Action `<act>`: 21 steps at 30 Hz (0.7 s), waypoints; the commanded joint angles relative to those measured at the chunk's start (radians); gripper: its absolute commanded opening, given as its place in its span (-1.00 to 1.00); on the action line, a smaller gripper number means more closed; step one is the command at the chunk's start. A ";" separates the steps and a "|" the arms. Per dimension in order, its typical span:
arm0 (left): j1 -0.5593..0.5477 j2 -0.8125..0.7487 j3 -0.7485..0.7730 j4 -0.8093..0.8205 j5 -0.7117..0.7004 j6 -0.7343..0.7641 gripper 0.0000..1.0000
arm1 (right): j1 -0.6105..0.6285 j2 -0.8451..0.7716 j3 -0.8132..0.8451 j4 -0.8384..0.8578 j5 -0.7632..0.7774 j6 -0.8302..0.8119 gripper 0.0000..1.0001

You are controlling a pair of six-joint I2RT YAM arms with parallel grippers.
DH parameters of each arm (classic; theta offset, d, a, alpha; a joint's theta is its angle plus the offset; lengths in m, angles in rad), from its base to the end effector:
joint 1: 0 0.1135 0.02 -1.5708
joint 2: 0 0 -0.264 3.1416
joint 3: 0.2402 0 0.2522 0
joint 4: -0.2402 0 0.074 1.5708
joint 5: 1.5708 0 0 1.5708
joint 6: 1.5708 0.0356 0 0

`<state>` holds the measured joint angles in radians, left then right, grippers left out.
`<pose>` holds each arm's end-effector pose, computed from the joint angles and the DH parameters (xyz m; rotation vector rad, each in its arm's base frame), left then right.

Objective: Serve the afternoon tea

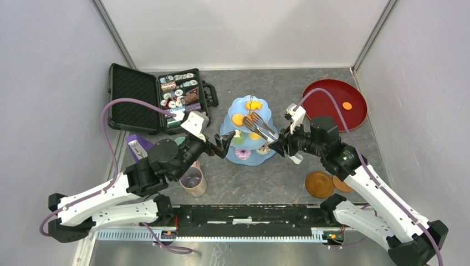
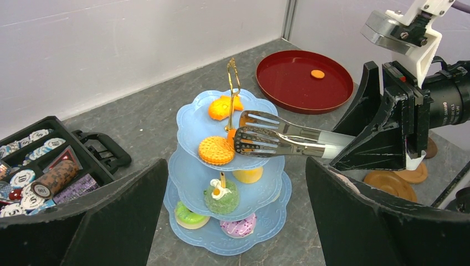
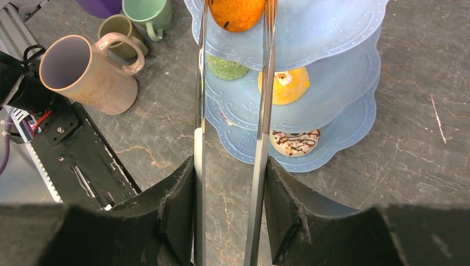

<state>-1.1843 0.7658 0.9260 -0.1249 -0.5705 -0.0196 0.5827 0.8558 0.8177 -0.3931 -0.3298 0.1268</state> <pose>0.0803 -0.1464 0.3985 0.4433 1.4997 -0.5161 0.1538 0.1152 0.3185 -0.6771 1.9502 0.7772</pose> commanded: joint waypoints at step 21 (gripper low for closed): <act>0.004 0.010 0.019 0.025 -0.005 -0.042 1.00 | 0.018 -0.035 0.051 -0.005 0.018 -0.024 0.01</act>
<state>-1.1843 0.7773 0.9260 -0.1257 -0.5705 -0.0196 0.5911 0.8257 0.8387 -0.4511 -0.2924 0.1074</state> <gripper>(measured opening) 0.997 0.498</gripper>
